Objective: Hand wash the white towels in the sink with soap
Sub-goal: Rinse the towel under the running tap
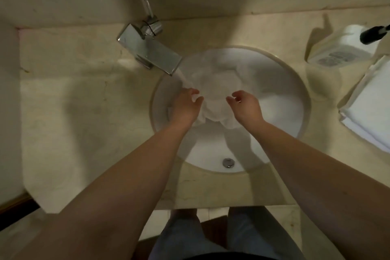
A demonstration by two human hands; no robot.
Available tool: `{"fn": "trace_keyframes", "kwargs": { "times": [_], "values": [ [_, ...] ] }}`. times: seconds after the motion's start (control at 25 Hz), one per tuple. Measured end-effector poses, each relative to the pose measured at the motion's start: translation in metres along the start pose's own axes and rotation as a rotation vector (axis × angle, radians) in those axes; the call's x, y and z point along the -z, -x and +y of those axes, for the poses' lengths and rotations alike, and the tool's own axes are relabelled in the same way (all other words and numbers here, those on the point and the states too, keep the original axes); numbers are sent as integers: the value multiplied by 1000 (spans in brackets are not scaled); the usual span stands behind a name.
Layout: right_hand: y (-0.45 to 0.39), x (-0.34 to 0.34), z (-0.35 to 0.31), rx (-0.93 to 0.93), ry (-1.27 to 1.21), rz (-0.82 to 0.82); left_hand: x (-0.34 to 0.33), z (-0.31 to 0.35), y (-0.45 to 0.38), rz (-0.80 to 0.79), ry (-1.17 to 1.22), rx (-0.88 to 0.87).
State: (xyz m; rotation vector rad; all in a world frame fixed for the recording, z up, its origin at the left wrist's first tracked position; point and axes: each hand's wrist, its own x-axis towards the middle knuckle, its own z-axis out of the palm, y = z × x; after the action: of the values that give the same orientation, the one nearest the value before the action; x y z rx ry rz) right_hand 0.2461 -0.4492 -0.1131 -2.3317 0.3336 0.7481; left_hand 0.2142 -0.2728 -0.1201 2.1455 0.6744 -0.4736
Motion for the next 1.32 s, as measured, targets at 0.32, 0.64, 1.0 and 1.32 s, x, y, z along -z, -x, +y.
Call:
{"fn": "trace_keyframes", "kwargs": {
  "times": [0.32, 0.64, 1.0, 1.32],
  "values": [
    [-37, -30, 7, 19, 30, -14, -23, -21, -39, -65, -246, -19],
    [-10, -10, -24, -89, -606, -10, 2, -3, -32, -112, 390, 47],
    [-33, -10, -19, -198, -625, 24, -1, 5, -52, -43, 441, 77],
    [-67, -56, 13, 651, -6, 220, -57, -23, -46, 110, 60, -353]
  ]
}}
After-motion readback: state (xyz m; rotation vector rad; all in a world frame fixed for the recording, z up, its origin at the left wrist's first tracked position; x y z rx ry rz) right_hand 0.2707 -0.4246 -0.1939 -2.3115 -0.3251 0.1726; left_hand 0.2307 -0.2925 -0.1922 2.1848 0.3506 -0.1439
